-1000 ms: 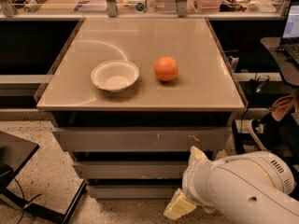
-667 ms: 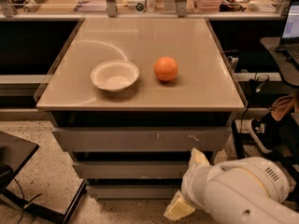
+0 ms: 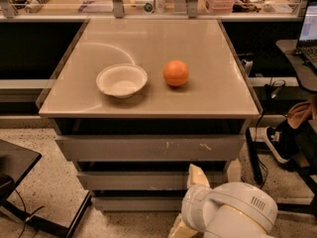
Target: Open middle drawer
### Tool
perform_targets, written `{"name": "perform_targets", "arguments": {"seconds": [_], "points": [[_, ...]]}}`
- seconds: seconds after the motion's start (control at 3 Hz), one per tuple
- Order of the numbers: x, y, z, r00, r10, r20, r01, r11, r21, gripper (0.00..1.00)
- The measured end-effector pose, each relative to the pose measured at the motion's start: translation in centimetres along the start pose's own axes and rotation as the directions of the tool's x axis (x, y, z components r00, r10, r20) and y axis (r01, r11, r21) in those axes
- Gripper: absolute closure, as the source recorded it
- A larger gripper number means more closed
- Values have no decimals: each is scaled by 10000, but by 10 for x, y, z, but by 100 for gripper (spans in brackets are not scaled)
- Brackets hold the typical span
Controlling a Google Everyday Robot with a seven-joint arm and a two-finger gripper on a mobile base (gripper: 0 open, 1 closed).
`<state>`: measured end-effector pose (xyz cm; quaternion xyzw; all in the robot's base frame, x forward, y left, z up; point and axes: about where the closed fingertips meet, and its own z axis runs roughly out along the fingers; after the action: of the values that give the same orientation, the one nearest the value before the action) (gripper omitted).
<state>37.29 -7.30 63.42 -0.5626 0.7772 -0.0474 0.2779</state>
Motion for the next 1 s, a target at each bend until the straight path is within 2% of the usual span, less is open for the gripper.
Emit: {"name": "perform_targets", "arguments": {"seconds": [0.33,0.67,1.0], "points": [[2,-2,4,9990,-447,-47,447,9990,78,0],[2,-3,5,9989,-460,56,459,9989,101,0],[18,-20,19,9977,124,666,-140,9996,234,0]]}}
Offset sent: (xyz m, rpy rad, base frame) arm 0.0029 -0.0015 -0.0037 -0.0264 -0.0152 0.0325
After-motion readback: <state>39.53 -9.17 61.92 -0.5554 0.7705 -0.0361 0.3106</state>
